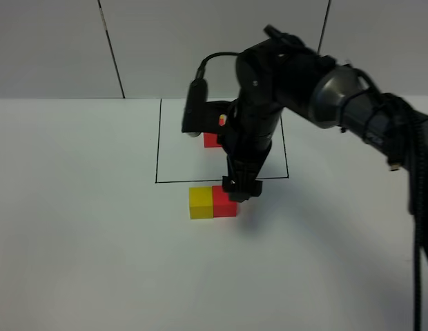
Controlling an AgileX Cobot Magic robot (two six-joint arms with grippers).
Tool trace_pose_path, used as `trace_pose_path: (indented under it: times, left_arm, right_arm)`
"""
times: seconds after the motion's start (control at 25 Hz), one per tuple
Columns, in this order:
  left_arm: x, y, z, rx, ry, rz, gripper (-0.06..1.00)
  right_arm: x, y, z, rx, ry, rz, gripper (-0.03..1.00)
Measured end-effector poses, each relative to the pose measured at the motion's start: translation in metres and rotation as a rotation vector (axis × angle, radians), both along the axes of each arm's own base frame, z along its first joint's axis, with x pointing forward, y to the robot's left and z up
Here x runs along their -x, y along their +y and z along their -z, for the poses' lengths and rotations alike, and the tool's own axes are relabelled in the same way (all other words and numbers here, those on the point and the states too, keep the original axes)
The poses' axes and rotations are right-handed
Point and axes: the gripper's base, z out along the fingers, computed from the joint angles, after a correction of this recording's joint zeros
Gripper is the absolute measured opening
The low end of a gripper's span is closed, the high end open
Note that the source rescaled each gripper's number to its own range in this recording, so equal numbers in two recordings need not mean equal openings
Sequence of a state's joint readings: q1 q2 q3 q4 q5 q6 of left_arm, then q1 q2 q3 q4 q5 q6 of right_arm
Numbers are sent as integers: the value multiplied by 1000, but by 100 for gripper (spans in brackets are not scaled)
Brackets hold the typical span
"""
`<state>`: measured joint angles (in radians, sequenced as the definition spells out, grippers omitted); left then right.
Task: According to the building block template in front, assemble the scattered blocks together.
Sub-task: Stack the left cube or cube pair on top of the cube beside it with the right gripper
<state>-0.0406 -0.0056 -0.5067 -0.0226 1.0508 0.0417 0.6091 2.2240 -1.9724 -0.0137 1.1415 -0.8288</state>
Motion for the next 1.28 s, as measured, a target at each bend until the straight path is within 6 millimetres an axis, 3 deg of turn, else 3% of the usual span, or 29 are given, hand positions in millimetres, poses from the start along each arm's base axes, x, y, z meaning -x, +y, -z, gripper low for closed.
trace_pose_path:
  times: [0.24, 0.48, 0.72, 0.88, 1.0, 1.16, 1.28]
  left_arm:
    - [0, 0, 0, 0, 0, 0, 72]
    - [0, 0, 0, 0, 0, 0, 72]
    - [0, 0, 0, 0, 0, 0, 72]
    - [0, 0, 0, 0, 0, 0, 72]
    - [0, 0, 0, 0, 0, 0, 72]
    - [0, 0, 0, 0, 0, 0, 72]
    - [0, 0, 0, 0, 0, 0, 72]
  right_arm:
    - [-7, 34, 39, 46, 47, -100, 74]
    - [-9, 39, 72, 82, 93, -116, 69]
    - [-13, 41, 84, 65, 67, -116, 66]
    - [-14, 42, 91, 68, 73, -113, 45]
    - [-14, 42, 93, 64, 72, -96, 5]
    - [-15, 42, 93, 39, 79, -1, 1]
    - [-17, 38, 88, -28, 129, 252, 1]
